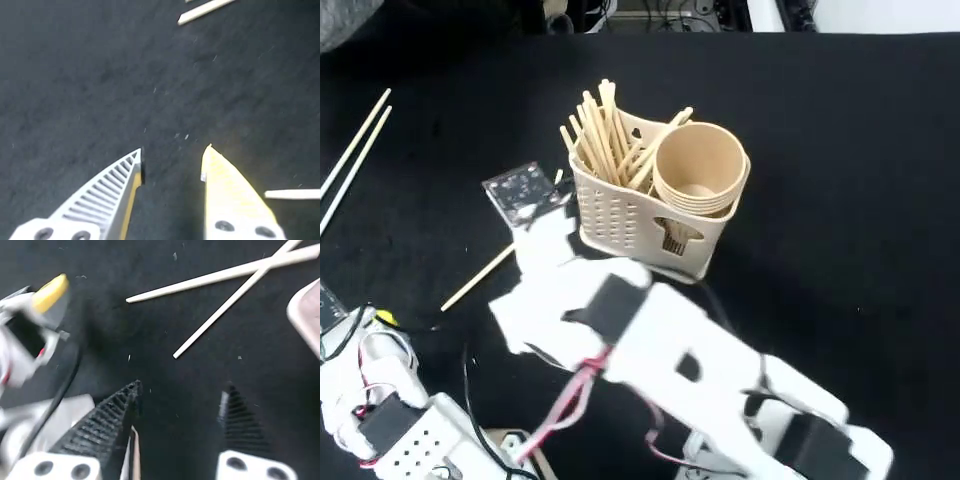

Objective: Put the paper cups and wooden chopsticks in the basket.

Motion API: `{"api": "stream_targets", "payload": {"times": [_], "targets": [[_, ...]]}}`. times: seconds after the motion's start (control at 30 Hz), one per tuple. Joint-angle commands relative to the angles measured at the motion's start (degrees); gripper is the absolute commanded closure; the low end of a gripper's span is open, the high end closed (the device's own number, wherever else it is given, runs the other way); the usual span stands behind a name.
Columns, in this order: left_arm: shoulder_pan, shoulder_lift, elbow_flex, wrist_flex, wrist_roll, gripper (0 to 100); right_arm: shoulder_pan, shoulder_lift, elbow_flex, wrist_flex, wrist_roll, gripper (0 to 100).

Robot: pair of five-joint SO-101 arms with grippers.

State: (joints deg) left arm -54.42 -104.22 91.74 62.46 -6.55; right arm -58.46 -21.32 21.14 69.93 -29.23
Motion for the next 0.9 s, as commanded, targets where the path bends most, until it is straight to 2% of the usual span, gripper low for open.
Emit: {"api": "stream_targets", "payload": {"times": [0.0,0.13,0.3,0.53,0.87], "targets": [[-1.45,-0.26,1.01,-0.79,-3.96,80,-0.44,6.99,0.66,-10.02,-6.95,69.8],[-2.24,-0.26,3.30,-0.97,-6.86,79,0.35,14.90,-3.21,-13.80,-13.80,66.3],[-2.07,-0.26,4.62,-0.79,-8.79,79,4.57,24.66,-13.76,-12.22,-25.58,64.9],[-0.04,-0.26,5.23,-0.70,-8.79,79,9.49,39.87,-29.49,-10.90,-28.92,65.1],[0.75,-0.26,5.58,-0.79,-8.79,79,13.98,57.36,-47.60,-4.84,-29.10,65.2]]}}
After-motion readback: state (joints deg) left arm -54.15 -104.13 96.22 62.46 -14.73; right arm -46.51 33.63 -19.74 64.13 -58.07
